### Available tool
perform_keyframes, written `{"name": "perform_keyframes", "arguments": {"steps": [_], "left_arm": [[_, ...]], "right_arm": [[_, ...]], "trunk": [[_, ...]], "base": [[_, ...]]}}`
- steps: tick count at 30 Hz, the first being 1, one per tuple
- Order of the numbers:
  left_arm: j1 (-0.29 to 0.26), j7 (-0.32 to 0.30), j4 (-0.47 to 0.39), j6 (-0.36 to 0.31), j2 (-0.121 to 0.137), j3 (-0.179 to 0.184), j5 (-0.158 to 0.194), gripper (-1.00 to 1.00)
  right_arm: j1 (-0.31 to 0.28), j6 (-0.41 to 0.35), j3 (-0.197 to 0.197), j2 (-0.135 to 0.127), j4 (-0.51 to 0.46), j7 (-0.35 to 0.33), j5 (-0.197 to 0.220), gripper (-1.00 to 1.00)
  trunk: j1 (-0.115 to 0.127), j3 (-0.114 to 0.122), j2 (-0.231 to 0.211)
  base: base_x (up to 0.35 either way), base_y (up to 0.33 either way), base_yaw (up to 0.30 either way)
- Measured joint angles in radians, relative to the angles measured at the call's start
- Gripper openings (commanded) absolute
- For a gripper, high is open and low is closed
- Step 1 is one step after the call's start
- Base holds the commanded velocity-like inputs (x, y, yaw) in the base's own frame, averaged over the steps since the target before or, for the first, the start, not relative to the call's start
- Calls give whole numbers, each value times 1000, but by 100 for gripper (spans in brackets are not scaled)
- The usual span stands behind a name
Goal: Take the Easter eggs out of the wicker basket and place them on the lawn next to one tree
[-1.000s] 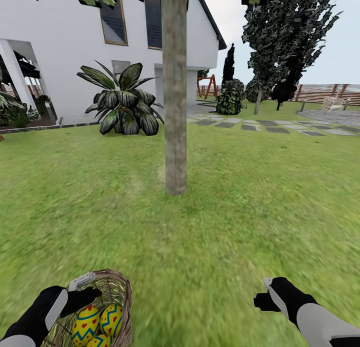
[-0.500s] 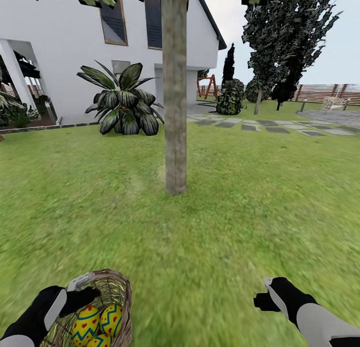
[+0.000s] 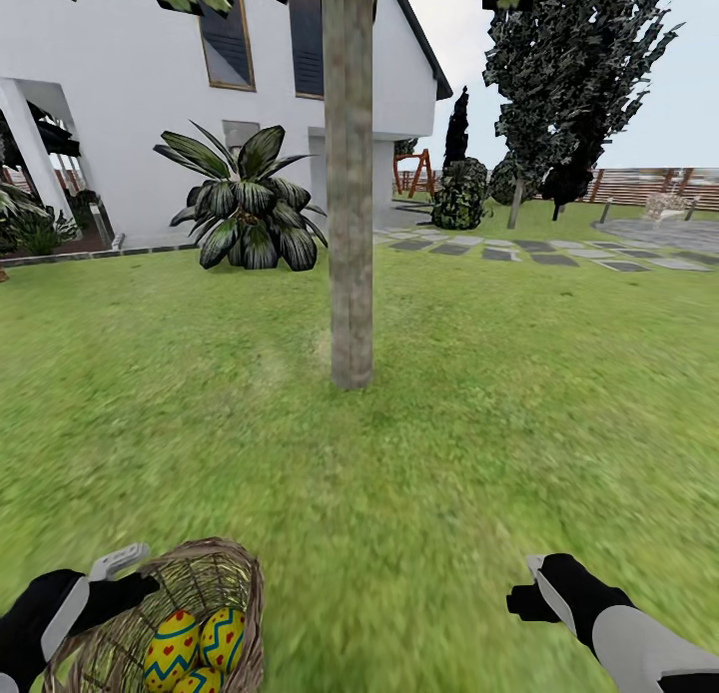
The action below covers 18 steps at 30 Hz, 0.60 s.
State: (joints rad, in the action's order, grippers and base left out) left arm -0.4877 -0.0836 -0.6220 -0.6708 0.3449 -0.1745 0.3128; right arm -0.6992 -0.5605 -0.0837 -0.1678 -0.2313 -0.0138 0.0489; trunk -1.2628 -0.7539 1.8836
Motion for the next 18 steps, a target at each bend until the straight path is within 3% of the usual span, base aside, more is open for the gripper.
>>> {"name": "perform_keyframes", "arguments": {"steps": [8,18], "left_arm": [[0,-1,39,0,20,2,-7,100],[0,-2,63,0,14,10,-7,100]], "right_arm": [[0,0,0,-1,0,0,0,100],[0,0,0,-2,-2,0,0,100]], "trunk": [[0,0,0],[0,0,0]], "base": [[0,0,0],[0,0,0]]}}
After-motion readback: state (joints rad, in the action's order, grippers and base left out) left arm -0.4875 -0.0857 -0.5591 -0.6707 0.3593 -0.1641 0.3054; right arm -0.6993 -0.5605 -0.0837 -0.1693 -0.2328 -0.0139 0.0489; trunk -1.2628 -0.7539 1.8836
